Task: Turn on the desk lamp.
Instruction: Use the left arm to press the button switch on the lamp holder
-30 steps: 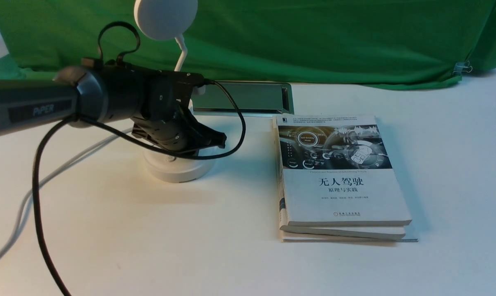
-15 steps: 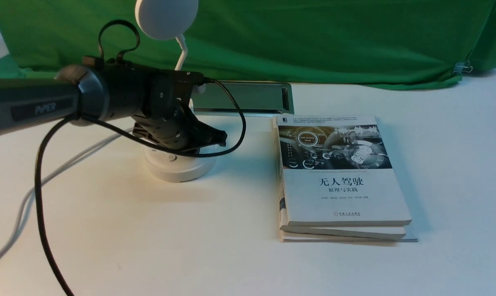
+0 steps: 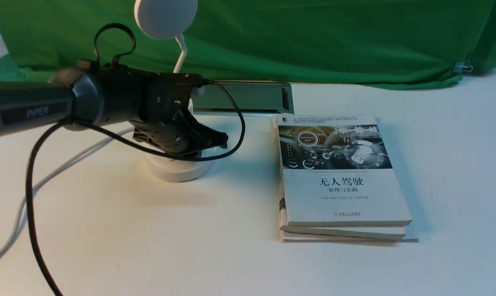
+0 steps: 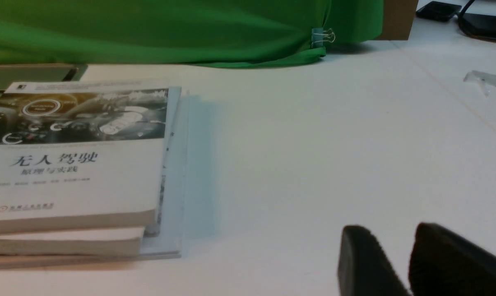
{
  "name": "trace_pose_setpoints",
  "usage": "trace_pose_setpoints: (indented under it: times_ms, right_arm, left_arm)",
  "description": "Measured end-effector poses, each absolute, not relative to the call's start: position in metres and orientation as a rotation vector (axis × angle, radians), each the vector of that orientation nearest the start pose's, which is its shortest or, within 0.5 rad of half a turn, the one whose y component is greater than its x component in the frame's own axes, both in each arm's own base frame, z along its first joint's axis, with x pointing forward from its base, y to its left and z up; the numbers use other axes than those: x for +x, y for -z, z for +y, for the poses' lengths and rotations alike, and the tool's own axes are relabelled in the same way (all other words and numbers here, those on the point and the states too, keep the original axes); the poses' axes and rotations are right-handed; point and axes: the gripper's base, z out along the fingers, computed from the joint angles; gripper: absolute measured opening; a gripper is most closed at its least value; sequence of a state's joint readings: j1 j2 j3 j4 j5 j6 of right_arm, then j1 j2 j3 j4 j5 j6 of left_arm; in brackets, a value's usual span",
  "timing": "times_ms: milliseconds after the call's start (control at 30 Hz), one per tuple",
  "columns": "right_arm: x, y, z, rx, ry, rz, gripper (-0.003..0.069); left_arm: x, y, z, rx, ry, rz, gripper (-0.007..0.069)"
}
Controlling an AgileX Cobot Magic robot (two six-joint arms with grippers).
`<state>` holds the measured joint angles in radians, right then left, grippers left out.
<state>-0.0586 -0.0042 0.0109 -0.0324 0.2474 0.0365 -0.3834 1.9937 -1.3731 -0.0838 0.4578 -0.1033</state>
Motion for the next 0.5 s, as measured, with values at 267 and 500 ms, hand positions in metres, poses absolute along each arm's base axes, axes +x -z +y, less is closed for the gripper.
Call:
trace_pose_setpoints:
  times_ms: [267, 500]
  right_arm:
    - [0.0552, -0.1874, -0.0040, 0.061, 0.046, 1.736, 0.0241]
    - [0.0552, -0.1874, -0.0040, 0.061, 0.046, 1.736, 0.0241]
  left_arm:
    - [0.3985, -0.1819, -0.1637, 0.280, 0.259, 2.528, 0.0021]
    - [0.3992, -0.1821, -0.1632, 0.295, 0.246, 2.517, 0.0021]
